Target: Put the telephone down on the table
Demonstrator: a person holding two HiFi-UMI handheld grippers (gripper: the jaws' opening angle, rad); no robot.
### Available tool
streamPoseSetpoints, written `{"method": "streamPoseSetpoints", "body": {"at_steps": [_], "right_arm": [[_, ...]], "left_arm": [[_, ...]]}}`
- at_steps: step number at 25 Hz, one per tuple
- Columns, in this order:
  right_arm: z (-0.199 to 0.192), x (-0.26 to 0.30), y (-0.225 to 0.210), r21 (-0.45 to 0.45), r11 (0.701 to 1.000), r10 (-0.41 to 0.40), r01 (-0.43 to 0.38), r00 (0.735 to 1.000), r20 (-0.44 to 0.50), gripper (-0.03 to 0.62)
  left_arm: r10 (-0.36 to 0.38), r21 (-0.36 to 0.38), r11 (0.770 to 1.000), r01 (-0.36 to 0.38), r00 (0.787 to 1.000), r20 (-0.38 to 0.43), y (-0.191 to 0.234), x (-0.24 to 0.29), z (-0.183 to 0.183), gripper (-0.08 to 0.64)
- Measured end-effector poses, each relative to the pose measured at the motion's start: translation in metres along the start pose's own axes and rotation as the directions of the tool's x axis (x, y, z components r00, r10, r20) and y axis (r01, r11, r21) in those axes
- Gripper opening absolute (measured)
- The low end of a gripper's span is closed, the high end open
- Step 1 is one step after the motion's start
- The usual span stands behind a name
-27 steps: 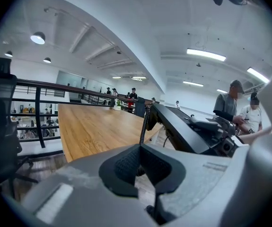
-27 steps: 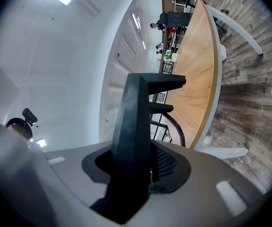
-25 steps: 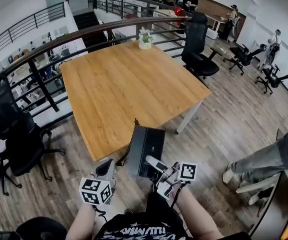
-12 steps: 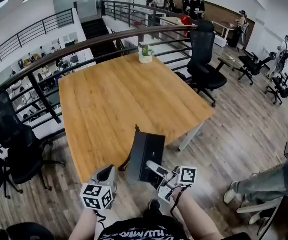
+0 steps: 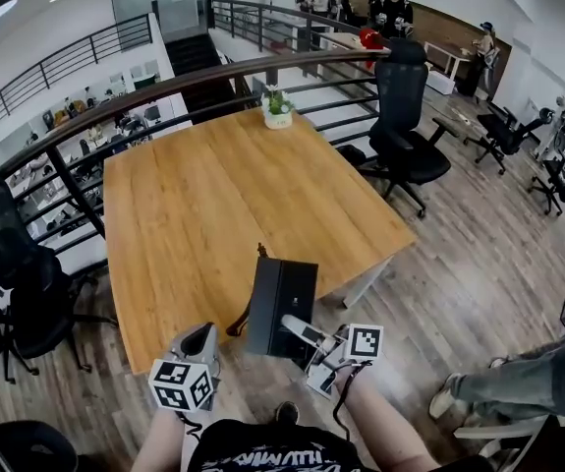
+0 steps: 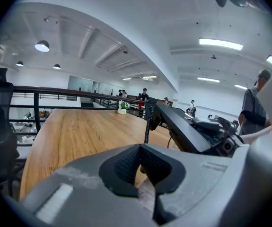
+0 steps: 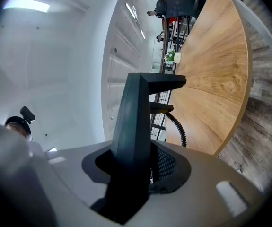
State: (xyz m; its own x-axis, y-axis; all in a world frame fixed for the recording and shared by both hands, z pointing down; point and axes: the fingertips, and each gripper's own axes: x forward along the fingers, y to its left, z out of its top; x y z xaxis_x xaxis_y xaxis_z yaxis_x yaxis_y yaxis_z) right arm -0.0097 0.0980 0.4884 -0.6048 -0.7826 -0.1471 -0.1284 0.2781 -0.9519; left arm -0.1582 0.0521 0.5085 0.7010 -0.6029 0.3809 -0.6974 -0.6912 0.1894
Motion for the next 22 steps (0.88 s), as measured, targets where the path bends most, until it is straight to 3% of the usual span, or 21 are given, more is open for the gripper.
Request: {"method": "streamPoseSetpoints", "body": {"at_steps": [5,14,22], "right_arm": [[0.024,-0.008,-0.010,0.004,1.000,-0.008,0.008,1.000,0.008,0.163],[0.062,-0.020,-0.022,0.020,1.000,-0.020,0.018,0.998,0.063,0.163],[0.138,-0.001,-0.048,0.002,0.999,-0.044,0.044,0.995,0.092,0.163]], "left_arm": [[0.000,-0.003,1.000,0.000,1.000,-0.003,-0.010,0.017,0.008,0.002],[-0.063,0.016,0.998,0.063,0.998,-0.009,-0.018,0.070,0.029,0.002],[-0.082,0.044,0.996,0.080,0.995,0.050,0.002,0.147,0.076,0.002]]}}
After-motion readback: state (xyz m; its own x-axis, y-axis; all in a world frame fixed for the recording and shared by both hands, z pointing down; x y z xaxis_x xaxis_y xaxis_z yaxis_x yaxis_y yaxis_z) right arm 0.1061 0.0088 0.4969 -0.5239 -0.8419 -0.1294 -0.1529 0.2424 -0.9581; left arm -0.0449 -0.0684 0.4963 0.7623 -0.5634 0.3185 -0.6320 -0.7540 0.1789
